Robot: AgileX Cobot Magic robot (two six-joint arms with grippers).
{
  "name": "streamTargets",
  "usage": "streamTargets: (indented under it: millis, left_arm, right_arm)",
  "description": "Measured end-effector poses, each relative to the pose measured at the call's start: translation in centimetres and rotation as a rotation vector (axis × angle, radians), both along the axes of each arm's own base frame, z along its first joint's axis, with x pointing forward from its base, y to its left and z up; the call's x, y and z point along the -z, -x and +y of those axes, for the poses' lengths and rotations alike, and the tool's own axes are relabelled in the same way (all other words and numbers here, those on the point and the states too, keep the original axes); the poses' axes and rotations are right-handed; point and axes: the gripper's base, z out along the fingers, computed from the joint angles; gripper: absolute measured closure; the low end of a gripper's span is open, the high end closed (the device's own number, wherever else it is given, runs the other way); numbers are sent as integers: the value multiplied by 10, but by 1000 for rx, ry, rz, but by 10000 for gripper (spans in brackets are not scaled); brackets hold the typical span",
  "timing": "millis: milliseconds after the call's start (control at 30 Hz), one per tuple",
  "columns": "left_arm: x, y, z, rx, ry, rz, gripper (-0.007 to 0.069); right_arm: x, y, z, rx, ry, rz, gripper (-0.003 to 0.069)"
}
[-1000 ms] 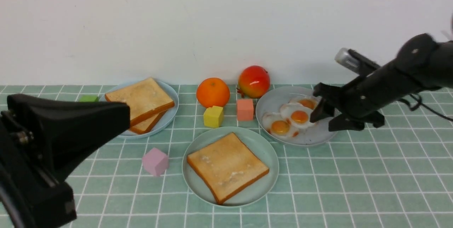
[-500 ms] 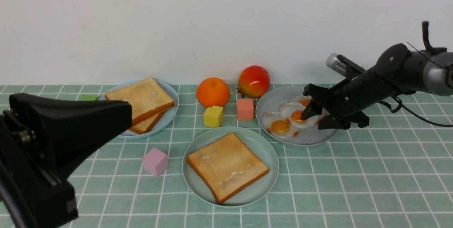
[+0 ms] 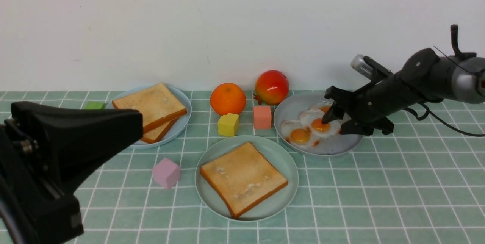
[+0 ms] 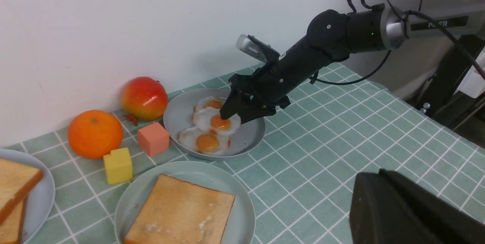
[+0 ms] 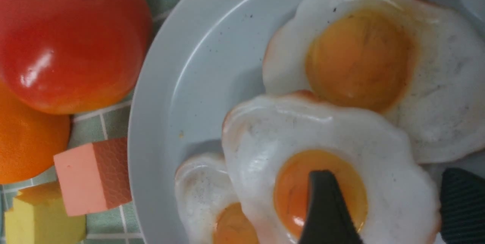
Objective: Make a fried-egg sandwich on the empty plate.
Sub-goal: Use the right arm to grab a fried egg, then use the right arm to place the fried egg on the slice of bread in the middle
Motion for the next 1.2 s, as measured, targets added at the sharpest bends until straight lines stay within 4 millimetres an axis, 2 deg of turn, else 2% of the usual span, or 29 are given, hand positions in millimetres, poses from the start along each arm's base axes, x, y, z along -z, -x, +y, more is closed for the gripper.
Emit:
streamTargets:
  millis: [100, 200, 367, 500, 800, 933, 967, 1000, 1200]
  left_arm:
    - [0, 0, 0, 0, 0, 0, 628]
    - [0, 0, 0, 0, -1, 1, 627]
    - [1, 1, 0, 3, 4, 23, 622]
    - [2, 1, 0, 4, 5, 31, 619]
    - [2, 1, 0, 5, 4, 32, 610]
    - [2, 1, 0, 5, 3, 33, 606]
    - [2, 1, 0, 4, 3, 34, 606]
    - [3, 1, 0, 4, -2, 34, 605]
    - [7, 1, 2, -5, -62, 48, 601]
  right_arm:
    - [0, 0, 0, 0, 0, 0, 263]
    - [0, 0, 0, 0, 0, 0, 305]
    - [0, 0, 0, 0, 0, 0, 431]
    - [0, 0, 0, 2, -3, -1, 487]
    - [-5, 2, 2, -29, -18, 12, 504]
    - [-28, 7, 4, -89, -10, -33, 566]
    - [-28, 7, 4, -93, -9, -33, 570]
    - [-42, 10, 4, -112, -5, -61, 587]
    - [-86, 23, 5, -176, 16, -156, 589]
